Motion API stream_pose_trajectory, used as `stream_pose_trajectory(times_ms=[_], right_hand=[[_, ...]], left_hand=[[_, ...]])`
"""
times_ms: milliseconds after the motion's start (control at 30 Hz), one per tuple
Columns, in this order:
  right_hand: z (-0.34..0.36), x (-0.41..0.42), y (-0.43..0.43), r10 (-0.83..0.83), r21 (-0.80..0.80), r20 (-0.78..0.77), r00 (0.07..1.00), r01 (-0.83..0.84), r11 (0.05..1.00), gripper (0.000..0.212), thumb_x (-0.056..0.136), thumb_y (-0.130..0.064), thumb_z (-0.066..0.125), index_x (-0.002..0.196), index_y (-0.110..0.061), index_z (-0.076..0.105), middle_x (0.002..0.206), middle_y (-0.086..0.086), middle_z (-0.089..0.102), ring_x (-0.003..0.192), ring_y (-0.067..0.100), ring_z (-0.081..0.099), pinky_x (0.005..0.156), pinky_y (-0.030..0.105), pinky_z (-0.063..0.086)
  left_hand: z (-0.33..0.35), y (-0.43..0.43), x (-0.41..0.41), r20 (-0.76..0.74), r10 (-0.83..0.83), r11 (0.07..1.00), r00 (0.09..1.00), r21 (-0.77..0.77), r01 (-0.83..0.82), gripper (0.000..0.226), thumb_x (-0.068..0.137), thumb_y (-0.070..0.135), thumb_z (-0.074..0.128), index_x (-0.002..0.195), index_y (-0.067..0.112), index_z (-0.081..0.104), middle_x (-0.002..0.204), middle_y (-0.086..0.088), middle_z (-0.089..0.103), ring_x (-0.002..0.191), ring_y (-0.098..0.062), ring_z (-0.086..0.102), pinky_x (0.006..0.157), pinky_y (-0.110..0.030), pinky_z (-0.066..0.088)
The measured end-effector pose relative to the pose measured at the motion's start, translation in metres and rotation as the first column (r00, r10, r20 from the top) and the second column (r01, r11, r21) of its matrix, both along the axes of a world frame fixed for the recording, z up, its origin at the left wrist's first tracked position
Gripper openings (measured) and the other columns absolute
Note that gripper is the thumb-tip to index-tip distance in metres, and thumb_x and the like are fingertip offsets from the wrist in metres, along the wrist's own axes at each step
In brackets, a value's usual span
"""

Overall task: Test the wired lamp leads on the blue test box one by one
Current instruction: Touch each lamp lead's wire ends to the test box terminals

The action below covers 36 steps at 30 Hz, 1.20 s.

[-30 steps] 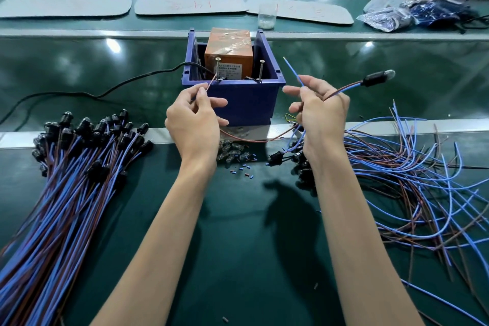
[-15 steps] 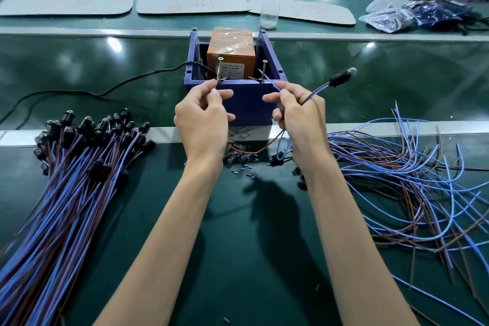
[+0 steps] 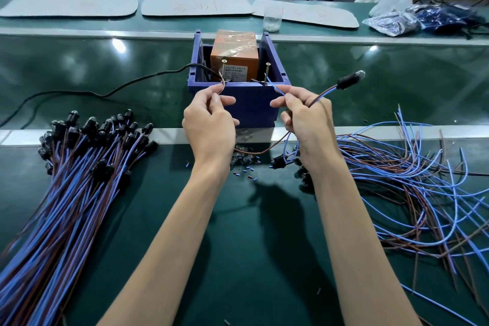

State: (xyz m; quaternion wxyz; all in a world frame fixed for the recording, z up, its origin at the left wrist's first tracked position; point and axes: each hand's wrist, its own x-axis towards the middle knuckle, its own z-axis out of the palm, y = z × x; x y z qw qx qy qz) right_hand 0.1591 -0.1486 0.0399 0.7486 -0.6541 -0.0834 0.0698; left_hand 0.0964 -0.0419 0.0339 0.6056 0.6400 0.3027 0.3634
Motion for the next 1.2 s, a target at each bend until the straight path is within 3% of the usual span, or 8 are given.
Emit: stream_pose_trajectory(times_ms=[367, 633, 833, 1033, 1200], right_hand=[[0.003, -0.002, -0.001, 0.003, 0.032, -0.028, 1.0, -0.002, 0.999, 0.032, 0.096, 0.002, 0.041, 0.085, -0.014, 0.067, 0.052, -0.009, 0.061, 0.036, 0.002, 0.032, 0.038, 0.012, 0.026], [0.004, 0.0, -0.002, 0.01, 0.056, -0.033, 0.999, -0.008, 0.998, 0.035, 0.096, 0.004, 0.04, 0.081, -0.013, 0.066, 0.049, -0.011, 0.056, 0.035, 0.002, 0.03, 0.037, 0.012, 0.023], [0.003, 0.001, -0.003, 0.006, 0.056, -0.036, 0.999, -0.003, 0.998, 0.034, 0.096, 0.004, 0.04, 0.082, -0.012, 0.066, 0.049, -0.011, 0.055, 0.036, 0.002, 0.031, 0.037, 0.012, 0.024], [0.003, 0.002, -0.003, 0.006, 0.052, -0.04, 0.999, -0.004, 0.999, 0.035, 0.095, 0.004, 0.04, 0.081, -0.013, 0.067, 0.05, -0.011, 0.054, 0.037, 0.003, 0.033, 0.038, 0.013, 0.024], [0.004, 0.002, -0.004, 0.007, 0.054, -0.045, 0.999, -0.005, 0.999, 0.035, 0.095, 0.004, 0.04, 0.08, -0.012, 0.067, 0.049, -0.011, 0.054, 0.037, 0.003, 0.033, 0.038, 0.013, 0.024]], left_hand=[[0.001, -0.001, -0.002, 0.008, 0.017, 1.0, 1.0, -0.012, -0.017, 0.029, 0.099, 0.008, 0.039, 0.099, 0.021, 0.064, 0.075, 0.014, 0.064, 0.038, 0.0, 0.049, 0.053, -0.011, 0.041], [0.002, 0.008, -0.003, -0.022, 0.032, 0.999, 0.999, 0.005, -0.032, 0.032, 0.099, 0.007, 0.038, 0.092, 0.024, 0.064, 0.073, 0.013, 0.06, 0.038, 0.0, 0.047, 0.058, -0.02, 0.043], [-0.003, 0.01, -0.001, -0.03, 0.027, 1.0, 0.999, 0.008, -0.026, 0.037, 0.099, 0.007, 0.038, 0.083, 0.031, 0.061, 0.071, 0.013, 0.056, 0.061, -0.013, 0.046, 0.066, -0.03, 0.041], [-0.006, 0.012, -0.001, -0.047, 0.035, 0.999, 0.998, 0.013, -0.035, 0.034, 0.099, 0.007, 0.037, 0.091, 0.025, 0.065, 0.069, 0.016, 0.051, 0.054, 0.005, 0.045, 0.056, -0.01, 0.031], [-0.006, 0.012, -0.001, -0.054, 0.038, 0.999, 0.998, 0.021, -0.037, 0.036, 0.099, 0.007, 0.037, 0.087, 0.027, 0.063, 0.068, 0.015, 0.051, 0.053, 0.009, 0.045, 0.053, -0.006, 0.031]])
